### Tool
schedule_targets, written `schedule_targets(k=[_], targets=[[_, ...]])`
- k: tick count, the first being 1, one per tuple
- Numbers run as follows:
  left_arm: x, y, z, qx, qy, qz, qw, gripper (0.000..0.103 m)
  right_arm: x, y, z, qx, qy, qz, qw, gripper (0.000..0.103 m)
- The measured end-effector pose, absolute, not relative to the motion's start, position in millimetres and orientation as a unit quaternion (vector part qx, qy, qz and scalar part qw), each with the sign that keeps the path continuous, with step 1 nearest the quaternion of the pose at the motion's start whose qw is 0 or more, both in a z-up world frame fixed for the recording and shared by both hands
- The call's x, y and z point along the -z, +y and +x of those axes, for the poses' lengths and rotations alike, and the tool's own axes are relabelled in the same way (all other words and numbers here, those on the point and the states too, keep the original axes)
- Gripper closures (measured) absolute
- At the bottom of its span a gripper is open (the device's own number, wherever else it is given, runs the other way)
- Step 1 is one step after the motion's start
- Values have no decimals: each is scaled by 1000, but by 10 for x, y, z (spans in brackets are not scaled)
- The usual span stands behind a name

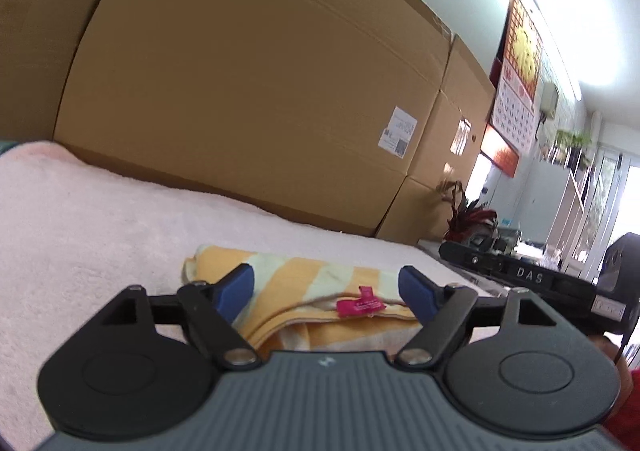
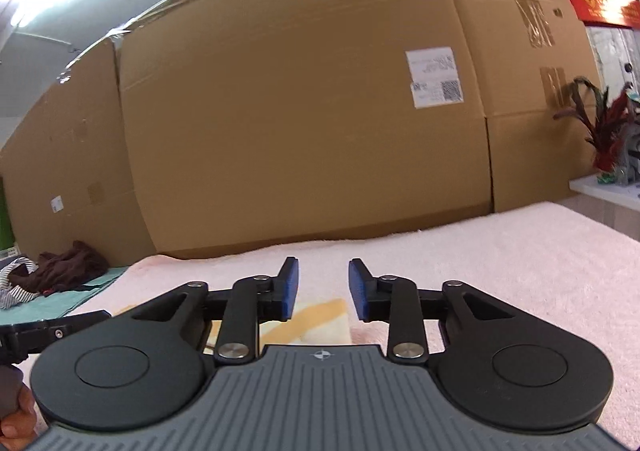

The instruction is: Fold clothes

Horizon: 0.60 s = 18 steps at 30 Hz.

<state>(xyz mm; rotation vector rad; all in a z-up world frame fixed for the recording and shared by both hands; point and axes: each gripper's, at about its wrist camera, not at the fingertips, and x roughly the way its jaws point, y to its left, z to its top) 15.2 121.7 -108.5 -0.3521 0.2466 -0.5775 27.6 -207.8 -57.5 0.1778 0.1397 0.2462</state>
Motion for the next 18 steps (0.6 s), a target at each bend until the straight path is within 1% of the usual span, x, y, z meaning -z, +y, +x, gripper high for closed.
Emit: schedule_targets(k=[3,6,10,18], targets=[[1153,1239,154,279,126,-181,935,30,656,-1889,245,-145,79,40,985,83],[1182,1230,149,279,132,-159,938,32,768,-1833,235,-146,95,16,984,83],[1217,1213,113,283,132,-135,940,32,902,-1861,194,-145,107,2,984,85],[1250,1262,150,295,138,-150,934,32,969,-1917,224,-144,109,20,983,87]])
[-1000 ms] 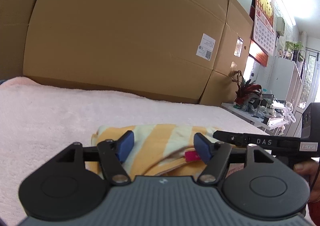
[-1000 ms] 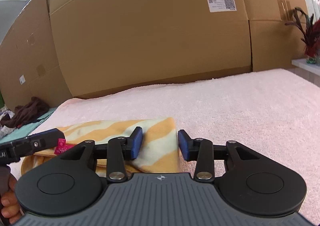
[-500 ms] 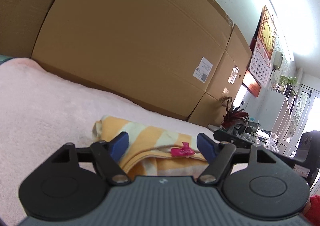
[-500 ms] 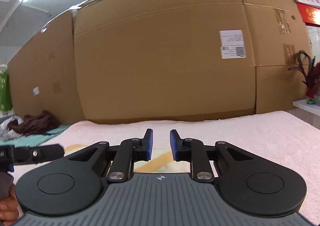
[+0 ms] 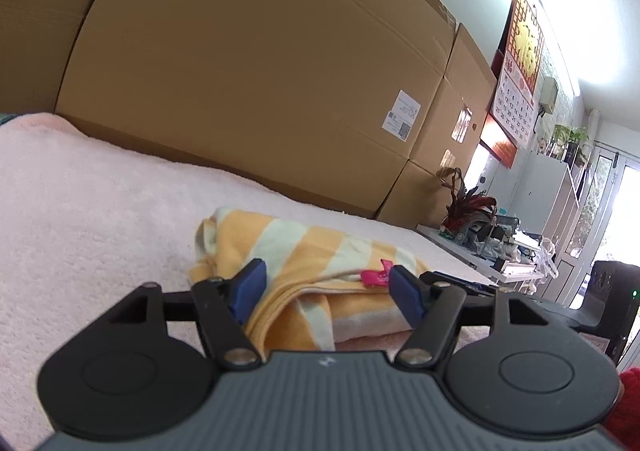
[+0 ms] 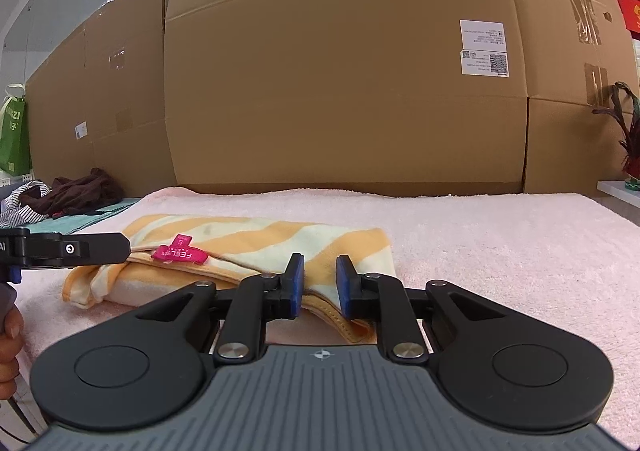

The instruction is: Fold clothes

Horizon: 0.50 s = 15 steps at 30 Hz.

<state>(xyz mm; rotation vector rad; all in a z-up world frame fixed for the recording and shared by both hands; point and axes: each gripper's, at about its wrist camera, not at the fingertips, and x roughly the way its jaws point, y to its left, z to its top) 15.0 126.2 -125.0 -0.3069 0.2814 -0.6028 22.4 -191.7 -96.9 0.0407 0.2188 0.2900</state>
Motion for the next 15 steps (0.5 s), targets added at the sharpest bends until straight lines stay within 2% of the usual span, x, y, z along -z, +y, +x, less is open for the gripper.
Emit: schedule_targets(k=[3,6,9,15], targets=[[1242,1224,99,293,134,-134,937,30,1000,-1881,168,-138,96,6,986,87],[1234,1183,40,297,131,-125,938,24,1027,-1909,150,-140,85,16,986,87],[1190,1194,46,295,135,-128,937,24,997,-1979,178,-149,93,52,983,86],[907,1471,358,306,131,-235,913,23,987,-1857,122,-140,85,17,986,85]])
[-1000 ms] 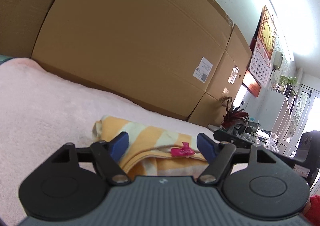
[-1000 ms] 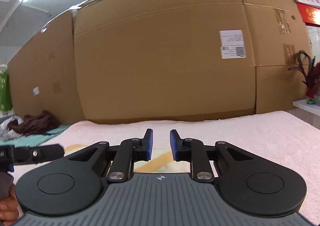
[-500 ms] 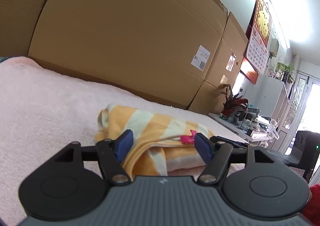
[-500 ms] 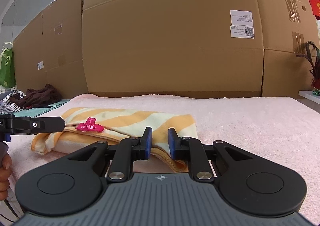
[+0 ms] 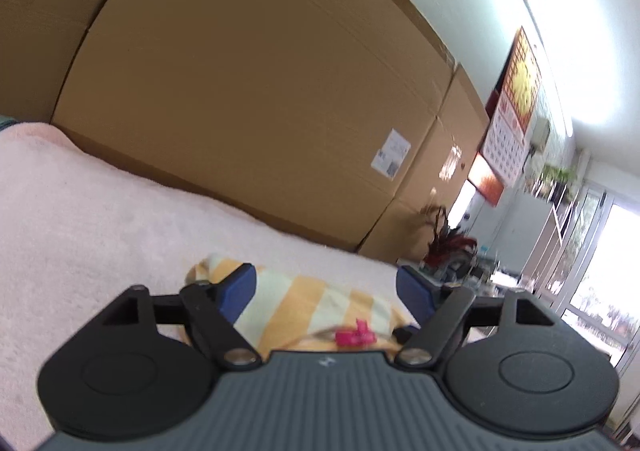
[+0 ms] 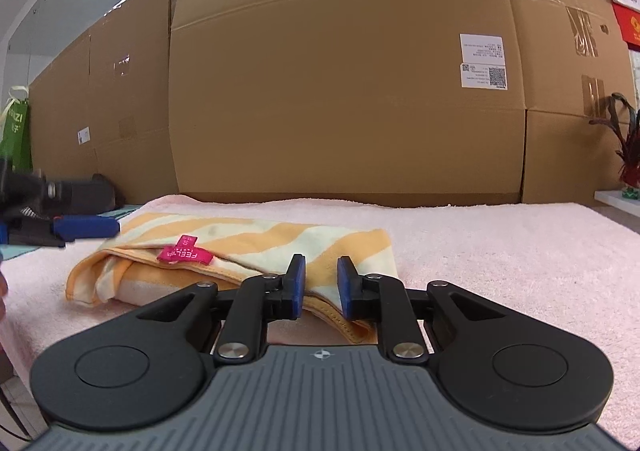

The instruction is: Fold clothes

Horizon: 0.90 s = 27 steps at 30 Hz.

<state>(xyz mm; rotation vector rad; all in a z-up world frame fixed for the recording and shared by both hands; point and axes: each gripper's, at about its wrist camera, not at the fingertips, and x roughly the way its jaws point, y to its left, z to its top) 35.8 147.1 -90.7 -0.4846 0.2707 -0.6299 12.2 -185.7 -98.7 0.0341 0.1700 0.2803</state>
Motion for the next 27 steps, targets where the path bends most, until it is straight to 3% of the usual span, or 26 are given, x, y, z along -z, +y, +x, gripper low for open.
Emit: schedule_targets(k=[5,11,17,19,20,24,27], targets=[[875,1509,942,320,192,-320,871,26,985,-1872,126,-138,87,31,986,85],[973,1316,1210,259,270,-286,882,32,996,-1865,108,-139,86,34,986,85],[1041,1293,991,214,249,-226,917,40,1020,-1894,118,-144,83,49,985,85],[1084,1293,934,191,247,-218,925,36,1018,-1885,115,-143,83,46,985,85],[1120,1330,952,176,261,-234,920,18,1017,-1886,114,-143,83,46,985,85],[1124,1361,870,181,250,-234,922,26,1023,-1910,110,-146,84,54,984,85],[1101,1411,764,185,224,-239,927,24,1023,-1892,103,-144,82,48,985,85]])
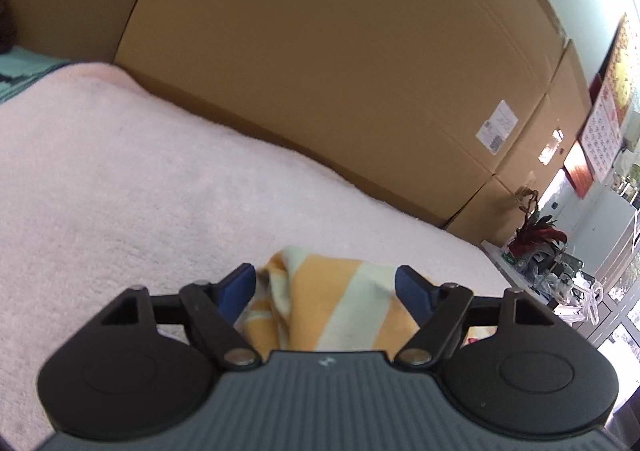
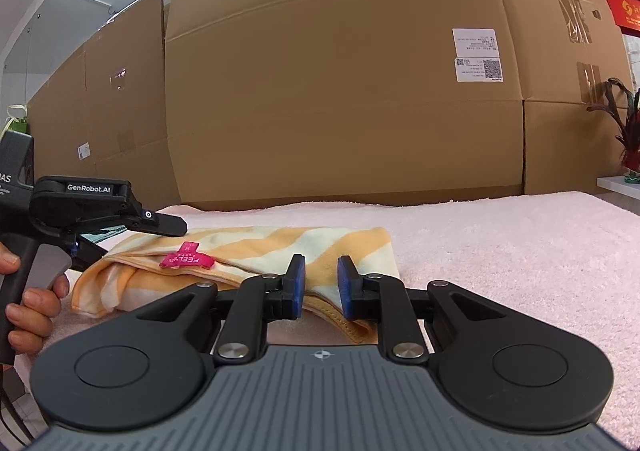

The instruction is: Fold clothes

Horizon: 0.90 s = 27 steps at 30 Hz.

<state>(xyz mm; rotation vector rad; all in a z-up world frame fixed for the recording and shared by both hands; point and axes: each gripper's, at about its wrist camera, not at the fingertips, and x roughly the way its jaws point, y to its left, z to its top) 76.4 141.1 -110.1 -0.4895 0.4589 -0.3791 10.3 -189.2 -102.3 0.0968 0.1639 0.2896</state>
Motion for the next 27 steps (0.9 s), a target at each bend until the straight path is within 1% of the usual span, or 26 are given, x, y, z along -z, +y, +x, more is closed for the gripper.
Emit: schedule_targets(k=[2,4,5,6,7,8,9,10,12,13,16,18,22,27], targets=[[1084,1453,689,185,205,-245,929,22,1018,-1899,97,-145,82,51,985,85],[1091,1537,612,192,205,-262,923,21,993,-1930,86,-152,82,61,983,83],[1100,1589,573,197,210,-273,918,19,960,-1969,74,-160,84,71,981,79],[1105,1641,528,201,214,-282,913,17,912,-2026,54,-163,80,80,980,77],[1100,1690,473,202,217,-286,911,16,855,-2095,28,-163,72,87,980,73],[1091,1734,425,204,219,-287,910,15,797,-2163,3,-163,64,95,980,64],[1080,1771,393,208,223,-290,907,12,740,-2232,-22,-162,56,103,980,58],[1070,1807,368,213,228,-294,903,11,698,-2304,-11,-163,68,108,978,53],[1064,1860,351,225,238,-312,892,10,638,-2454,57,-165,114,114,973,53],[1066,1877,356,233,244,-323,884,10,640,-2544,95,-172,139,136,966,53],[1078,1839,427,253,274,-342,862,10,721,-2822,220,-204,211,235,927,55],[1076,1772,460,251,288,-334,862,10,789,-2934,297,-221,248,292,897,55],[1094,1643,514,250,313,-316,860,10,800,-2941,341,-229,281,310,879,54],[1094,1601,532,252,315,-317,858,5,860,-2878,454,-245,341,344,840,52]])
